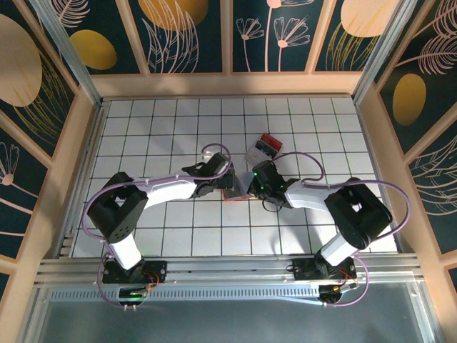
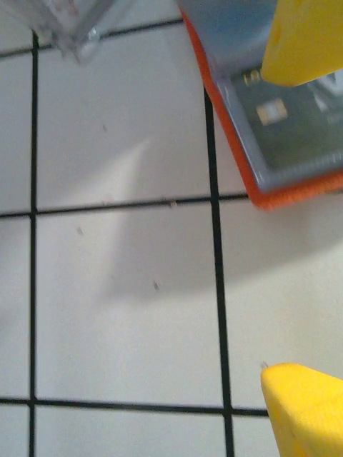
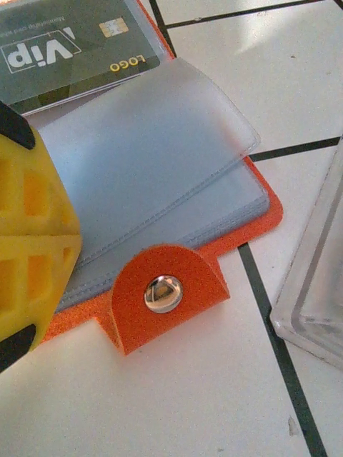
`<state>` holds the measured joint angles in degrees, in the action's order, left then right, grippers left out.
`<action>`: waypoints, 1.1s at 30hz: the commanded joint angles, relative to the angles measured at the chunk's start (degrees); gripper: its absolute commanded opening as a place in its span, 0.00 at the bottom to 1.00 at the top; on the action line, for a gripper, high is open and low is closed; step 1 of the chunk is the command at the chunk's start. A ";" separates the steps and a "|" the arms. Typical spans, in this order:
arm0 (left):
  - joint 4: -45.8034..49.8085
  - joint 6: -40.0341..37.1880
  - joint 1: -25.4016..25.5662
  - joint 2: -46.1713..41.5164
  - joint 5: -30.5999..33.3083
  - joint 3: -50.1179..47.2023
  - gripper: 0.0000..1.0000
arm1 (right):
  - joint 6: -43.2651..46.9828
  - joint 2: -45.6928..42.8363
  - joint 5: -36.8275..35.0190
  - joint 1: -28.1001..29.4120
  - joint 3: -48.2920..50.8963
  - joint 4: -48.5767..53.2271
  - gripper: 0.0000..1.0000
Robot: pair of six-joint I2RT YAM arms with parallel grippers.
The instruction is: Take the credit cards out of the card holder
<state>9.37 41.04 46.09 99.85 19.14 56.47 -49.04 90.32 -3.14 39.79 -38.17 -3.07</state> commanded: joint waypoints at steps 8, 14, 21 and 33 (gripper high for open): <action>1.36 2.38 -0.32 2.93 -1.35 -4.70 0.99 | 1.44 -2.11 0.43 2.07 -5.49 6.98 0.00; 0.73 1.81 -0.38 2.87 -0.95 -4.92 0.99 | 4.11 -2.21 -0.02 3.71 -12.20 10.37 0.00; 0.13 2.34 -0.35 2.69 -1.16 -5.32 0.99 | 5.43 1.91 1.90 3.19 -15.20 8.53 0.00; 0.02 2.89 -0.34 1.82 -0.51 -6.02 0.99 | 10.26 8.80 11.00 1.00 -14.42 6.73 0.12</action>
<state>9.17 43.18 45.84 100.88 18.70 51.68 -41.08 97.89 5.06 41.28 -52.36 4.43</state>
